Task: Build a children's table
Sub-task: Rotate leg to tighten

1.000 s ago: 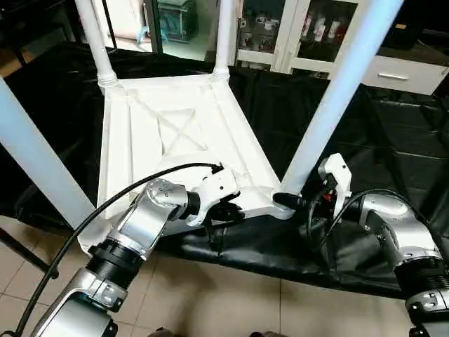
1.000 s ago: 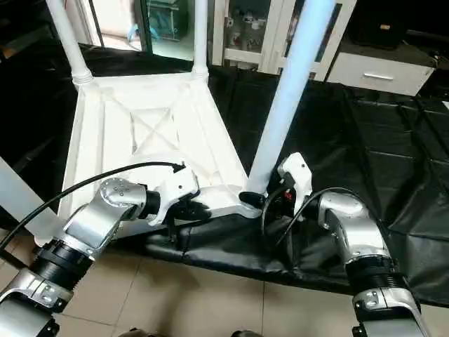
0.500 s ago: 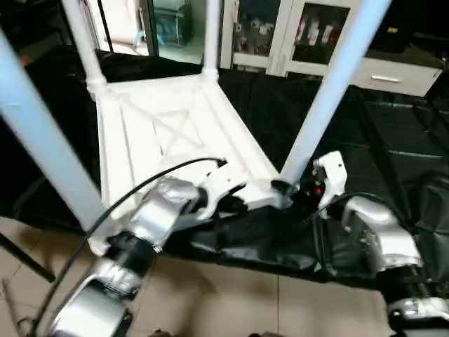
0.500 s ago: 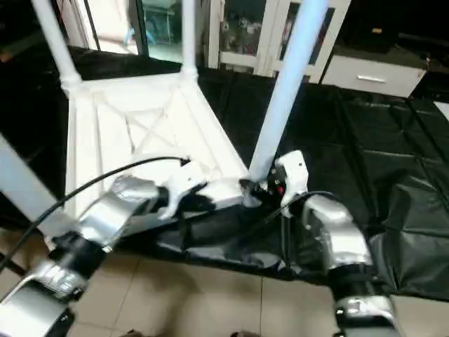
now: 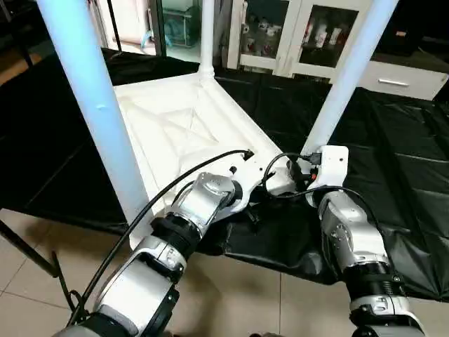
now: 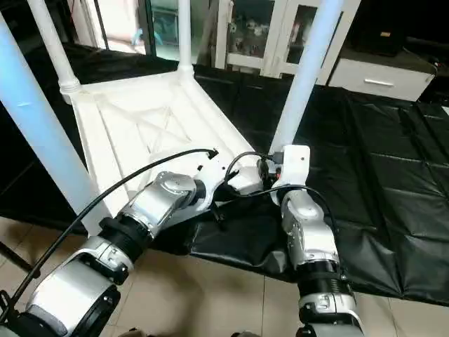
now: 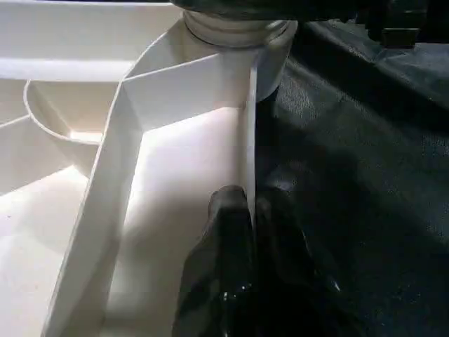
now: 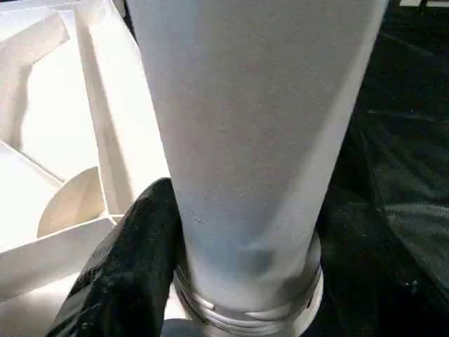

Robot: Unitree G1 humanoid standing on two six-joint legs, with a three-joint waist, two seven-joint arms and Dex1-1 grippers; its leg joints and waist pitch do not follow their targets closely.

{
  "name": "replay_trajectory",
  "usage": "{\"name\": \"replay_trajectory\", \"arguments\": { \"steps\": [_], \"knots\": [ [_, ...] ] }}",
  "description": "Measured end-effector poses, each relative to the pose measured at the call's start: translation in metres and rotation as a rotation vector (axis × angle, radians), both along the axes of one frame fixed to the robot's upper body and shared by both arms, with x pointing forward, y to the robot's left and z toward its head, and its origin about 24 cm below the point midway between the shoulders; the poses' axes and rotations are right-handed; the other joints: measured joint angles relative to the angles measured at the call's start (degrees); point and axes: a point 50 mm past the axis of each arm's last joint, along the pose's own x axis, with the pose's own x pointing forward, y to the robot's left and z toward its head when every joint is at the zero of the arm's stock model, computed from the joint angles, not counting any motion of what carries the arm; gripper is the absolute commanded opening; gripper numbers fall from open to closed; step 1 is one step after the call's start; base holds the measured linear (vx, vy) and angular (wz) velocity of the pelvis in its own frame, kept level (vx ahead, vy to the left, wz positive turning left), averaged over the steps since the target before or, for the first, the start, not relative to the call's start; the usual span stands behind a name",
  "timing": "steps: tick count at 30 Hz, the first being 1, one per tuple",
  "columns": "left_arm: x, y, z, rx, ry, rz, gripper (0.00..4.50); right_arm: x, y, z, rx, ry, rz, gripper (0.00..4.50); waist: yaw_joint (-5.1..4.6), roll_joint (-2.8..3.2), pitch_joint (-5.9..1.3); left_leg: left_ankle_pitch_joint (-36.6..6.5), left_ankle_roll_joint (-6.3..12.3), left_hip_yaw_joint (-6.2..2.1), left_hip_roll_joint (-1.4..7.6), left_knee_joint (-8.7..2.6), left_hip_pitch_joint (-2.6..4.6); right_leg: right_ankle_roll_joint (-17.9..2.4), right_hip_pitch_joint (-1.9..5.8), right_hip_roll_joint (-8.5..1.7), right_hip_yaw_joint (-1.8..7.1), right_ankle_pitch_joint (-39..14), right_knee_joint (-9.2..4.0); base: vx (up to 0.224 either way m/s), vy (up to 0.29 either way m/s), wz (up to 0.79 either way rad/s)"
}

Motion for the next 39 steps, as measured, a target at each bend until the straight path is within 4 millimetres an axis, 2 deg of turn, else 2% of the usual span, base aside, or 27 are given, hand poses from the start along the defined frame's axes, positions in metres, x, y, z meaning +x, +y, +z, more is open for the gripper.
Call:
{"name": "replay_trajectory", "arguments": {
  "steps": [1, 3, 5, 6, 7, 11, 13, 15, 21, 25, 29, 33, 39],
  "knots": [
    [0.0, 0.0, 0.0, 0.0, -0.004, -0.003, 0.0, 0.0, 0.0, 0.0, 0.0, -0.006, 0.001, 2.84, 0.03, 0.01, 0.0, 0.0, 0.0, 0.0, 0.0, -0.04, 0.0, 0.0, 0.0, 0.0, 0.0, 0.0, -0.01, 0.0, 0.0, 0.0],
    [0.0, 0.0, 0.0, 0.002, -0.013, -0.019, 0.0, -0.004, -0.003, -0.001, 0.001, -0.023, 0.016, 3.19, 0.21, 0.03, 0.0, 0.0, 0.0, 0.01, 0.0, -0.17, 0.01, 0.01, 0.0, 0.0, -0.01, 0.0, -0.02, 0.0, 0.0, 0.0],
    [0.004, 0.009, 0.001, 0.02, -0.047, -0.008, 0.0, -0.008, 0.002, 0.002, 0.003, -0.064, 0.089, 3.26, -0.2, 0.0, 0.02, 0.01, 0.0, 0.02, 0.03, -0.28, 0.02, 0.03, -0.09, 0.03, -0.05, 0.01, -0.03, 0.0, 0.0, 0.0],
    [0.008, 0.02, 0.002, 0.037, -0.074, 0.013, 0.0, -0.012, 0.008, 0.003, 0.023, -0.082, 0.14, 3.26, -0.91, -0.07, 0.06, 0.03, -0.04, -0.06, 0.05, -0.35, -0.12, 0.06, -0.13, 0.07, -0.14, 0.06, -0.05, 0.0, 0.0, 0.0],
    [0.01, 0.024, 0.003, 0.043, -0.085, 0.02, 0.0, -0.014, 0.011, 0.002, 0.033, -0.085, 0.171, 3.44, -1.2, -0.07, 0.06, 0.06, -0.1, -0.29, 0.04, -0.35, -0.14, 0.11, -0.15, 0.08, -0.29, 0.09, -0.1, 0.0, 0.0, 0.0],
    [0.01, 0.026, 0.004, 0.044, -0.098, 0.005, 0.0, -0.018, 0.008, 0.001, 0.03, -0.083, 0.202, 3.64, -1.32, 0.0, 0.03, 0.1, -0.16, -0.57, 0.02, -0.41, -0.07, -0.04, -0.21, 0.14, -0.41, 0.23, -0.24, 0.0, 0.0, 0.0],
    [0.009, 0.029, 0.004, 0.041, -0.098, -0.019, 0.0, -0.019, 0.001, 0.007, 0.002, -0.111, 0.215, 3.91, -1.25, 0.08, 0.0, 0.1, -0.16, -0.56, 0.02, -0.41, -0.07, -0.3, -0.2, 0.14, -0.39, 0.38, -0.26, 0.0, 0.0, 0.0],
    [0.008, 0.035, 0.005, 0.039, -0.096, -0.037, 0.0, -0.021, -0.007, 0.011, -0.025, -0.127, 0.225, 3.97, -1.25, 0.11, -0.01, 0.1, -0.16, -0.55, 0.02, -0.42, -0.06, -0.29, -0.2, 0.14, -0.39, 0.38, -0.29, 0.0, 0.0, 0.0],
    [0.003, 0.056, 0.004, 0.04, -0.095, -0.112, 0.0, -0.037, -0.037, 0.011, -0.063, -0.084, 0.325, 4.45, -1.13, 0.22, -0.06, 0.1, -0.15, -0.44, 0.02, -0.42, 0.03, -0.24, -0.15, 0.13, -0.33, 0.35, -0.32, 0.0, 0.0, 0.0],
    [-0.003, 0.066, 0.003, 0.023, -0.075, -0.154, 0.0, -0.045, -0.049, 0.013, -0.017, -0.053, 0.422, 4.45, -1.4, 0.27, -0.09, 0.1, -0.16, -0.43, 0.03, -0.44, 0.06, 0.05, -0.13, 0.14, -0.32, 0.17, -0.31, 0.0, 0.0, 0.0],
    [-0.013, 0.073, 0.002, 0.004, -0.045, -0.225, 0.0, -0.05, -0.05, 0.019, 0.014, -0.046, 0.575, 4.45, -1.25, 0.59, -0.16, 0.1, -0.16, -0.42, 0.02, -0.46, 0.09, 0.06, -0.12, 0.13, -0.3, 0.16, -0.31, 0.0, 0.0, 0.0],
    [-0.023, 0.07, 0.002, -0.008, -0.021, -0.319, 0.0, -0.048, -0.045, 0.021, 0.015, -0.033, 0.728, 4.45, -0.27, 0.65, -0.18, 0.1, -0.15, -0.3, 0.03, -0.45, 0.06, -0.18, -0.13, 0.07, -0.27, 0.31, -0.3, 0.0, 0.0, 0.0],
    [-0.028, 0.063, 0.002, -0.012, -0.012, -0.374, 0.0, -0.041, -0.044, 0.034, 0.017, -0.076, 0.808, 4.45, 0.58, 0.57, -0.15, 0.15, -0.07, 0.02, 0.03, -0.43, 0.07, -0.19, -0.12, -0.03, -0.16, 0.31, -0.3, 0.0, 0.0, 0.0]
  ]
}}
